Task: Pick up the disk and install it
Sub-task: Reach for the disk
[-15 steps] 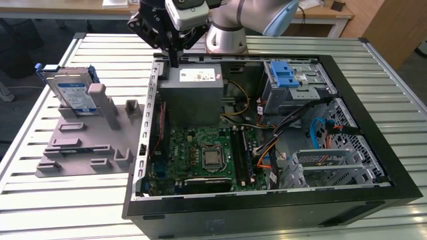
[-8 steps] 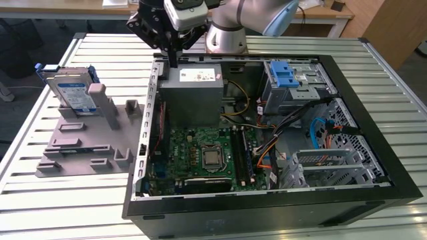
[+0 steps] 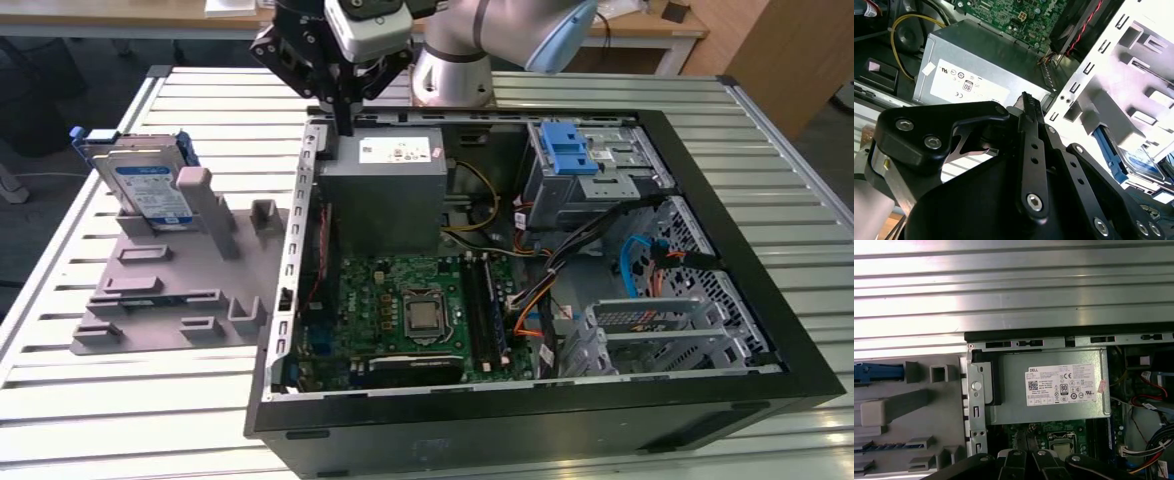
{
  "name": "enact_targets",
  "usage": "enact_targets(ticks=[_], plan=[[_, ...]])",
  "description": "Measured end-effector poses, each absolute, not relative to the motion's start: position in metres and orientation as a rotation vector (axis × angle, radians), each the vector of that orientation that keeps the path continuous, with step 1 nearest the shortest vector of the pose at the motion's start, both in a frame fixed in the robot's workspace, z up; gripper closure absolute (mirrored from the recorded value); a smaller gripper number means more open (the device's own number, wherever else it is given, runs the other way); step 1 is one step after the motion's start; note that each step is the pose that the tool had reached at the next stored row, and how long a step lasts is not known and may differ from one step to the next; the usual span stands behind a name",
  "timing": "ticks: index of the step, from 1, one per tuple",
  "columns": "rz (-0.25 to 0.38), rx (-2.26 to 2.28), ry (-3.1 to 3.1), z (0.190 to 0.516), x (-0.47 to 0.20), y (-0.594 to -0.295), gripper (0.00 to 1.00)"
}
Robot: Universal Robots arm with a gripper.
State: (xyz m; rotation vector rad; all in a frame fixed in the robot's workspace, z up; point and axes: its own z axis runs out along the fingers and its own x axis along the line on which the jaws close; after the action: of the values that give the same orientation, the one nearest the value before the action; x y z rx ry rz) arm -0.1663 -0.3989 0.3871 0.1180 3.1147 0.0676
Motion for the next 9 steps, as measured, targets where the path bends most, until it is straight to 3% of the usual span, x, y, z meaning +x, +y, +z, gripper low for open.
enact_targets(ticks=[9], plan=[[0.068, 0.118, 3.115, 0.3867, -0.1679, -0.3989, 0.89]])
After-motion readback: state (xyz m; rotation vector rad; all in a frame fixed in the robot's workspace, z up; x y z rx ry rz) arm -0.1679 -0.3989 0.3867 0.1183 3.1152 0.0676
